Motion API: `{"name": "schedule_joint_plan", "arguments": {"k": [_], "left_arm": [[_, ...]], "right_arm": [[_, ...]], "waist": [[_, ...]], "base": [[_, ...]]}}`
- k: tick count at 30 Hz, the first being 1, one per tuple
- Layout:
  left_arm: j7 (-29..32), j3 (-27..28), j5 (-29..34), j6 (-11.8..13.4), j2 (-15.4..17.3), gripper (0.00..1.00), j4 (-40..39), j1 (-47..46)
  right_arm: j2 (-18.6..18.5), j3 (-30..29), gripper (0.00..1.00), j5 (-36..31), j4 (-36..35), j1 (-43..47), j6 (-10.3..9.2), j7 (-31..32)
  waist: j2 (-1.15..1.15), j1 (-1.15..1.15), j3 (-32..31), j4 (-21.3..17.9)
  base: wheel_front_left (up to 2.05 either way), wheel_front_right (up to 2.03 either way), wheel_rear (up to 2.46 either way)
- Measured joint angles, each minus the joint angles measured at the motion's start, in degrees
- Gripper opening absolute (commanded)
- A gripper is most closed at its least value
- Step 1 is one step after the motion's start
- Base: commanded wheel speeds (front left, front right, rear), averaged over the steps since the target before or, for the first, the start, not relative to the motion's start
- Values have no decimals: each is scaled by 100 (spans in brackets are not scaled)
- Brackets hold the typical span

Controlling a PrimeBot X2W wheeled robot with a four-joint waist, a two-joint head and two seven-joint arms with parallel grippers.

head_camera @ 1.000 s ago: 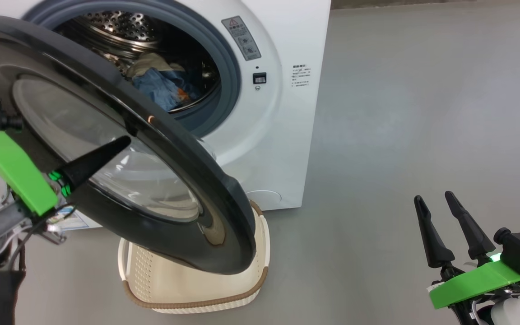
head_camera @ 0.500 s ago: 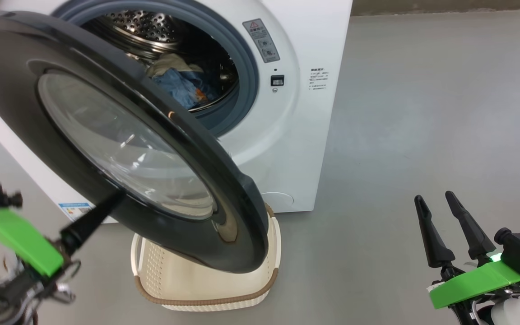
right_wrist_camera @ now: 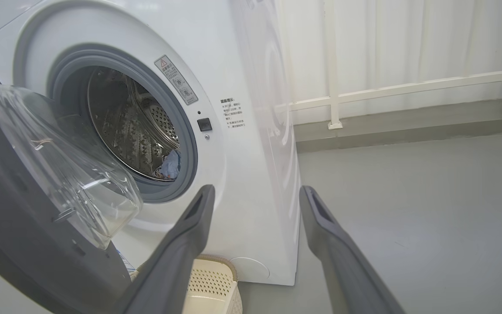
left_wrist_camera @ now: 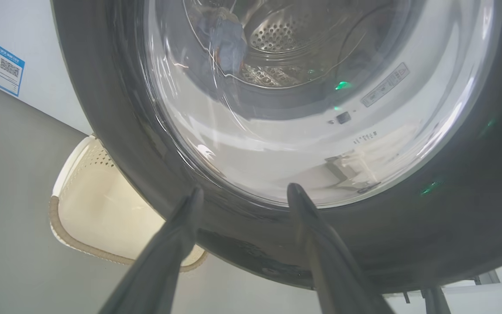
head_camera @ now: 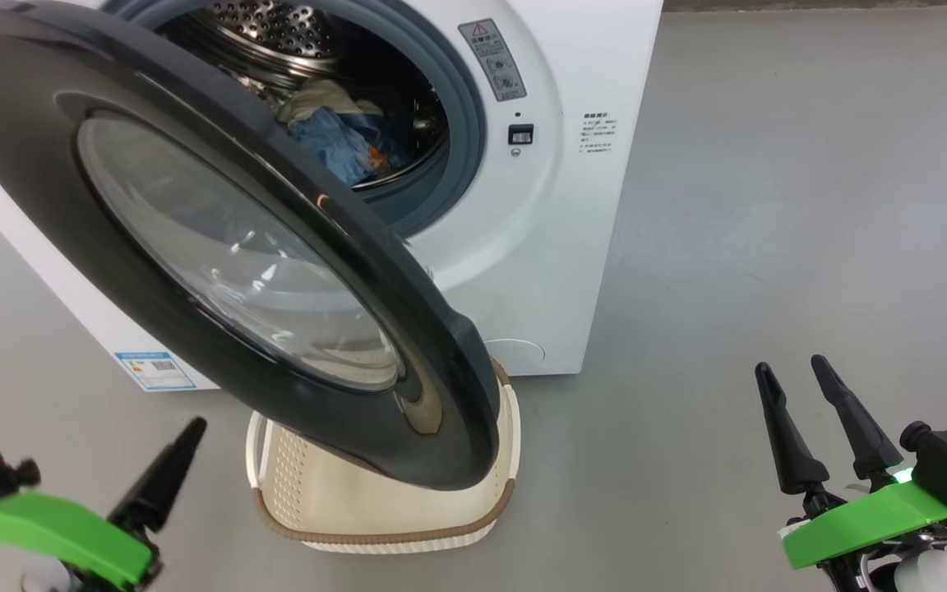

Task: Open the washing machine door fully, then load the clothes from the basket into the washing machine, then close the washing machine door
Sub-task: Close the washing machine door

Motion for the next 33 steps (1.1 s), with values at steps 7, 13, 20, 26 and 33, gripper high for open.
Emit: {"name": "schedule_joint_plan", "arguments": {"k": [7, 13, 20, 26, 33], "left_arm": [[-1179, -439, 86, -1, 16, 100, 137, 349], [-2609, -1054, 688, -10, 270, 100, 313, 383], [-3812, -1686, 1591, -25, 522, 100, 942, 380], [-3828, -945, 2963, -25, 276, 100, 903, 353], [-3836, -198, 4674, -41, -319, 100, 509, 545]], "right_arm": [[1, -4, 100, 0, 1, -2, 0, 0], [2, -7, 100, 0, 4, -4, 0, 0], [15, -15, 100, 1, 14, -8, 0, 0], [32, -37, 100, 0, 13, -11, 0, 0], [63, -42, 100, 0, 22, -11, 0, 0]], "waist": [[0, 0, 46, 17], [0, 0, 53, 12], [0, 0, 49, 16], [0, 0, 73, 36], [0, 0, 60, 25]], "base": [[0, 0, 0], [0, 0, 0], [0, 0, 0], [0, 0, 0], [0, 0, 0]]}}
